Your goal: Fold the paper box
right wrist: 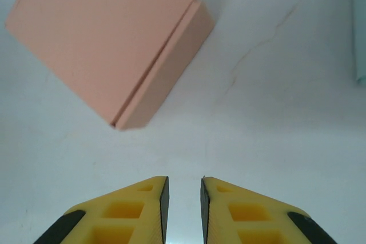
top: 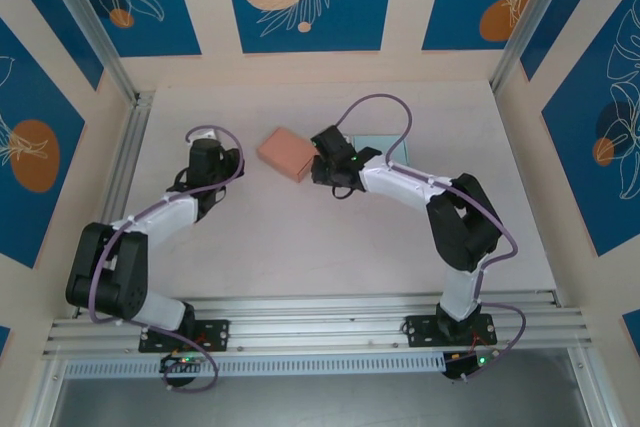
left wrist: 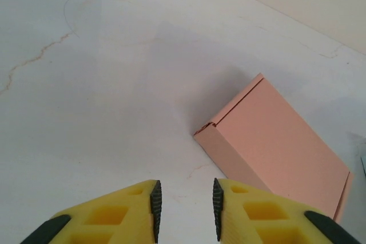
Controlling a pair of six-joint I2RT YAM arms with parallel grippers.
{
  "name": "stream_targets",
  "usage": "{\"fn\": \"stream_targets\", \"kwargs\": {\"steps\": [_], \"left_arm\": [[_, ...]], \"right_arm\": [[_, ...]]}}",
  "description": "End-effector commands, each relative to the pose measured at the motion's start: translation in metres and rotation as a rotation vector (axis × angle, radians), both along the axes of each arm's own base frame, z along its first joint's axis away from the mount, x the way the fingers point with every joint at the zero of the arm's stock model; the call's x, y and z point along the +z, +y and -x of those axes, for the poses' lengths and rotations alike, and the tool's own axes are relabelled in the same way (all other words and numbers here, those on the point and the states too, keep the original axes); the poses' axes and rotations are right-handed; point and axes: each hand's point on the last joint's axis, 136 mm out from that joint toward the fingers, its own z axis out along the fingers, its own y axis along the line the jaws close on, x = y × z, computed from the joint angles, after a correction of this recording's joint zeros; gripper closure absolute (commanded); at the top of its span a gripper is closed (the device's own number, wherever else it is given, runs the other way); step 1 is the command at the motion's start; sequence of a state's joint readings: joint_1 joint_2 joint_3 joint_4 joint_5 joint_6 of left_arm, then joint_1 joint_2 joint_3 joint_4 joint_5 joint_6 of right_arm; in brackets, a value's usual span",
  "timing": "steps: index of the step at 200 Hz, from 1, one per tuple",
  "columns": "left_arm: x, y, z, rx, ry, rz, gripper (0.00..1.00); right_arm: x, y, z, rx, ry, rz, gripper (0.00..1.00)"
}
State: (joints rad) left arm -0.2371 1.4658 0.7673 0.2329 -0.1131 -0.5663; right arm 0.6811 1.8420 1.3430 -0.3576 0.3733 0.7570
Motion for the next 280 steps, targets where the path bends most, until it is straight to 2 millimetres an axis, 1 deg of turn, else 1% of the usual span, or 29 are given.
{"fn": "stream_targets", "kwargs": {"steps": [1, 7, 13, 21, 28, 41, 48, 62, 79, 90, 111, 142, 170, 183, 202, 222, 242, 268, 280], "left_arm": [[0.015, 0.011, -0.033, -0.004, -0.062, 0.002, 0.66], [0.014, 0.012, -0.045, -0.016, -0.059, 0.010, 0.65], [0.017, 0.011, -0.057, -0.038, -0.064, 0.022, 0.63], [0.019, 0.009, -0.075, -0.061, -0.065, 0.043, 0.59], [0.016, 0.008, -0.088, -0.076, -0.050, 0.056, 0.59], [0.012, -0.002, -0.111, -0.134, -0.023, 0.093, 0.57], [0.004, -0.009, -0.118, -0.167, 0.006, 0.127, 0.54], [-0.003, -0.024, -0.130, -0.228, 0.017, 0.192, 0.48], [-0.012, -0.040, -0.137, -0.288, 0.040, 0.266, 0.34], [-0.020, -0.048, -0.139, -0.320, 0.067, 0.294, 0.30], [-0.034, -0.062, -0.140, -0.372, 0.110, 0.331, 0.30], [-0.046, -0.079, -0.136, -0.439, 0.156, 0.332, 0.29], [-0.054, -0.090, -0.130, -0.472, 0.177, 0.330, 0.30], [-0.056, -0.094, -0.128, -0.478, 0.179, 0.348, 0.30], [-0.056, -0.097, -0.124, -0.471, 0.174, 0.368, 0.34], [-0.056, -0.102, -0.119, -0.467, 0.165, 0.378, 0.38], [-0.057, -0.101, -0.115, -0.446, 0.166, 0.390, 0.43], [-0.054, -0.094, -0.107, -0.392, 0.149, 0.402, 0.44], [-0.052, -0.092, -0.103, -0.371, 0.138, 0.404, 0.44]], "right_arm": [[0.010, 0.017, -0.007, 0.074, 0.004, -0.040, 0.71], [0.013, 0.027, -0.006, 0.103, 0.003, -0.052, 0.66], [0.014, 0.032, -0.005, 0.112, 0.003, -0.045, 0.61], [0.012, 0.036, -0.005, 0.111, 0.006, -0.025, 0.57], [0.009, 0.039, -0.004, 0.110, 0.012, -0.016, 0.56], [0.004, 0.044, 0.000, 0.105, 0.038, -0.036, 0.50], [0.002, 0.046, 0.002, 0.100, 0.052, -0.049, 0.44], [-0.003, 0.051, 0.006, 0.090, 0.075, -0.078, 0.34], [-0.008, 0.058, 0.008, 0.087, 0.106, -0.113, 0.27], [-0.013, 0.062, 0.008, 0.086, 0.125, -0.117, 0.26], [-0.028, 0.070, 0.010, 0.100, 0.154, -0.104, 0.26], [-0.048, 0.070, 0.010, 0.115, 0.185, -0.052, 0.27], [-0.061, 0.063, 0.002, 0.107, 0.207, -0.011, 0.36], [-0.061, 0.057, -0.005, 0.100, 0.203, 0.006, 0.40], [-0.060, 0.047, -0.018, 0.086, 0.191, 0.021, 0.46], [-0.057, 0.040, -0.031, 0.080, 0.181, 0.012, 0.47], [-0.054, 0.034, -0.040, 0.079, 0.171, 0.020, 0.47], [-0.053, 0.026, -0.051, 0.074, 0.167, 0.036, 0.47], [-0.052, 0.025, -0.055, 0.080, 0.163, 0.032, 0.47]]}}
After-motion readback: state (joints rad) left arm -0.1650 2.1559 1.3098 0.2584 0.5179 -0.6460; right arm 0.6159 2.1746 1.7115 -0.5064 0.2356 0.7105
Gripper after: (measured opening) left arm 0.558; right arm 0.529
